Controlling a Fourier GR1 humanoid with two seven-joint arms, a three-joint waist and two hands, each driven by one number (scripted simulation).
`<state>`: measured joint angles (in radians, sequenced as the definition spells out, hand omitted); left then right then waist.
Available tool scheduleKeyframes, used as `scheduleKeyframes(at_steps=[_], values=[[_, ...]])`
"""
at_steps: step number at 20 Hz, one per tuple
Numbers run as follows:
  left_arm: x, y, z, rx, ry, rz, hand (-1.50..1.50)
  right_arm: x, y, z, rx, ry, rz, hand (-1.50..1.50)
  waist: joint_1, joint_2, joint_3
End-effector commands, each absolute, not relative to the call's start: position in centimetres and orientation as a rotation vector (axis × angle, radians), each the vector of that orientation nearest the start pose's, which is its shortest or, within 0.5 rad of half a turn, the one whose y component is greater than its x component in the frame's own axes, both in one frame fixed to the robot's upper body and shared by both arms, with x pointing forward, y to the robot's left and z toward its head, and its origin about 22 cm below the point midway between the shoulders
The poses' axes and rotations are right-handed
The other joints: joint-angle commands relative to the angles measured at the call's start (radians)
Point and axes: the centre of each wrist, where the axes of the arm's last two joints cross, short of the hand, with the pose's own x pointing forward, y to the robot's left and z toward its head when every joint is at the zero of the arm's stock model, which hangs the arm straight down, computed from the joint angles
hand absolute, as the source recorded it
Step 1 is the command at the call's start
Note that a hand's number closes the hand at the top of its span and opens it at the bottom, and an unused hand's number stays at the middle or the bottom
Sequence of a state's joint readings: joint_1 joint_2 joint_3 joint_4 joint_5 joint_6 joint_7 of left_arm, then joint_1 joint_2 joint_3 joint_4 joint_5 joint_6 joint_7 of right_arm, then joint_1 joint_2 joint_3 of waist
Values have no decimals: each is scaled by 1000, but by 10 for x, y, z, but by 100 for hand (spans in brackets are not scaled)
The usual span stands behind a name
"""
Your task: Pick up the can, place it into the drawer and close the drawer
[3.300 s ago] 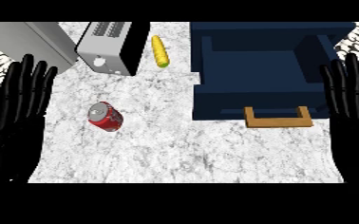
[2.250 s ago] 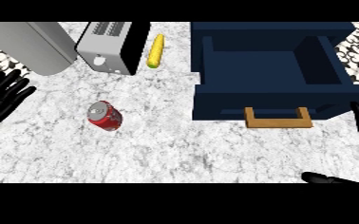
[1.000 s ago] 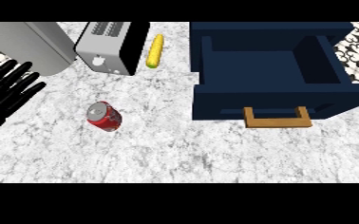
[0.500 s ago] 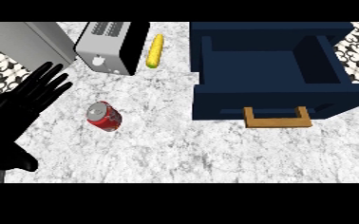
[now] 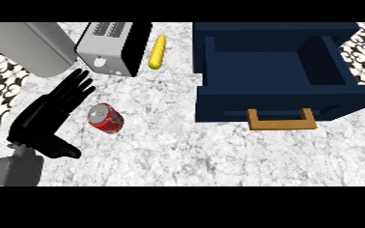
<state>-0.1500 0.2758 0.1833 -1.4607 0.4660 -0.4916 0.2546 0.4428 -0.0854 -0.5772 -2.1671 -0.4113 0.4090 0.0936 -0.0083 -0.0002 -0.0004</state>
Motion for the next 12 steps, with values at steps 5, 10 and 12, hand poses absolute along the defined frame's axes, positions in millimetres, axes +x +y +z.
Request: scheduleKeyframes(at_steps=[5, 10, 12], values=[[272, 337, -5, -296, -1460, -162, -150, 85, -376, 104, -203, -1775, -88, -150, 0, 1, 0], [283, 348, -27, -288, -1445, -119, -150, 68, -391, 103, -197, -1776, -110, -150, -6, 1, 0], [271, 338, -36, -276, -1448, -147, -150, 74, -388, 103, -207, -1772, -98, -150, 1, 0, 0]])
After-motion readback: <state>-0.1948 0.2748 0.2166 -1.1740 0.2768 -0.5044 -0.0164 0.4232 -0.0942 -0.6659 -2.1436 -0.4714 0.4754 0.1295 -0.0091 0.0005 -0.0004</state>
